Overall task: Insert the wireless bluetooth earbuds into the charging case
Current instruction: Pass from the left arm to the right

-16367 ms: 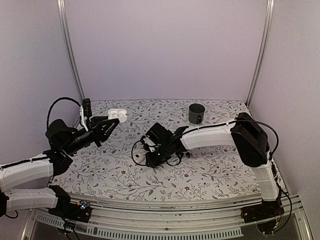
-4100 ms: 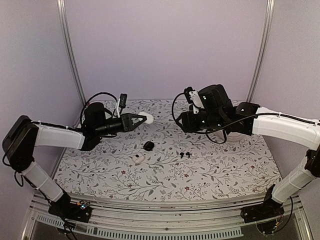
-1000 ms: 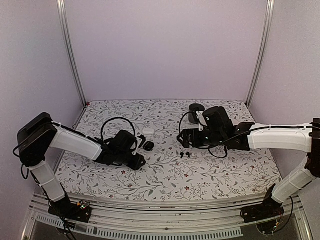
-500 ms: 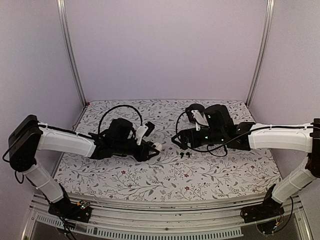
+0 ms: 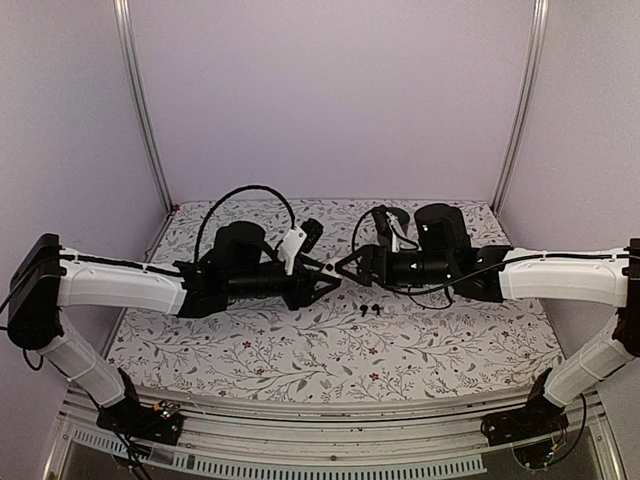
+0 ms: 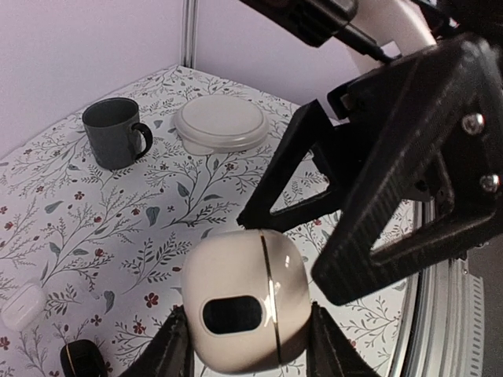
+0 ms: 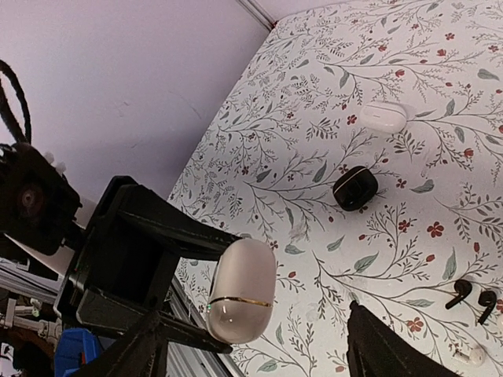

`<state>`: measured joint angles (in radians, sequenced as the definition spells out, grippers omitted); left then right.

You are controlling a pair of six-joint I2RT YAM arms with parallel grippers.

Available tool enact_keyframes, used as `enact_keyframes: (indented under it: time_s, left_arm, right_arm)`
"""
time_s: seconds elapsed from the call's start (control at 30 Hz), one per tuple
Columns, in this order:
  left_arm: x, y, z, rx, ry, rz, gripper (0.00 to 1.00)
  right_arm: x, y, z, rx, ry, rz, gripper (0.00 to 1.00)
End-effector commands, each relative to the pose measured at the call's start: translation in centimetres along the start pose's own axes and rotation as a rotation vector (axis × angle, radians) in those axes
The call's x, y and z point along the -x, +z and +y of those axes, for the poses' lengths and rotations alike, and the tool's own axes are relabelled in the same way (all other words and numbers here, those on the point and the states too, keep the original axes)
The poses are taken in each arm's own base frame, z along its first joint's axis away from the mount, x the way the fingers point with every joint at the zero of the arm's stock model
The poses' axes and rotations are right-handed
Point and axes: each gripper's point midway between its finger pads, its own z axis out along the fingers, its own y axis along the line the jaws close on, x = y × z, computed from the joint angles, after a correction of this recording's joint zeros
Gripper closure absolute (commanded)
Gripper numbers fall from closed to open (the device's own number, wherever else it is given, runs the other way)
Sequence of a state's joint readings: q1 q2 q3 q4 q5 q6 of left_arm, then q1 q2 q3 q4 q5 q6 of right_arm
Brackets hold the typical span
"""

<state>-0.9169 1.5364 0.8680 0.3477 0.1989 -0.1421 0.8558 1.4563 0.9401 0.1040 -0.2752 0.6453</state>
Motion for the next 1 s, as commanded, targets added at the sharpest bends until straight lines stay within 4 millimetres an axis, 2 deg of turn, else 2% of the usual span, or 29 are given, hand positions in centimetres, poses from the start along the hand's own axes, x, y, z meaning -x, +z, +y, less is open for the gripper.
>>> enact_keyframes:
  time_s: [0.0, 0.2, 0.43, 0.6, 0.77, 0.83, 0.9, 0.93, 0.97]
  left_arm:
    - [3.0, -0.3, -1.0, 0.050, 0.064, -0.091, 0.86]
    - [3.4, -0.2, -0.9, 0.122, 0.070, -0.119, 0.86]
    - [3.3, 0.2, -1.1, 0.123, 0.064, -0.120, 0.86]
    - [3.2, 0.5, -1.6, 0.097, 0.064, -0.121, 0.86]
    - [3.4, 0.5, -2.0, 0.075, 0.059, -0.130, 0.85]
    - [3.4, 0.5, -2.1, 0.070, 0.058, -0.133, 0.84]
    - [3.4, 0.5, -2.2, 0.064, 0.056, -0.133, 0.79]
    - [3.4, 0.5, -2.3, 0.057, 0.053, -0.134, 0.74]
    - [3.5, 0.4, -2.6, 0.037, 0.051, -0.137, 0.64]
  right_arm:
    - [1.7, -0.6, 0.7, 0.005, 0.115, -0.081, 0.30]
    - [1.4, -0.4, 1.3, 0.011, 0.150, -0.080, 0.46]
    - [1.0, -0.2, 1.6, 0.027, 0.168, -0.073, 0.59]
    - [0.9, 0.2, 2.1, 0.053, 0.164, -0.065, 0.73]
    - [0.9, 0.6, 2.6, 0.082, 0.172, -0.051, 0.74]
    - [1.1, 0.5, 2.7, 0.084, 0.177, -0.059, 0.78]
    - [1.2, 0.5, 2.7, 0.083, 0.176, -0.062, 0.89]
    - [1.2, 0.4, 2.7, 0.082, 0.174, -0.063, 0.93]
    - [1.3, 0.4, 2.7, 0.080, 0.170, -0.065, 0.96]
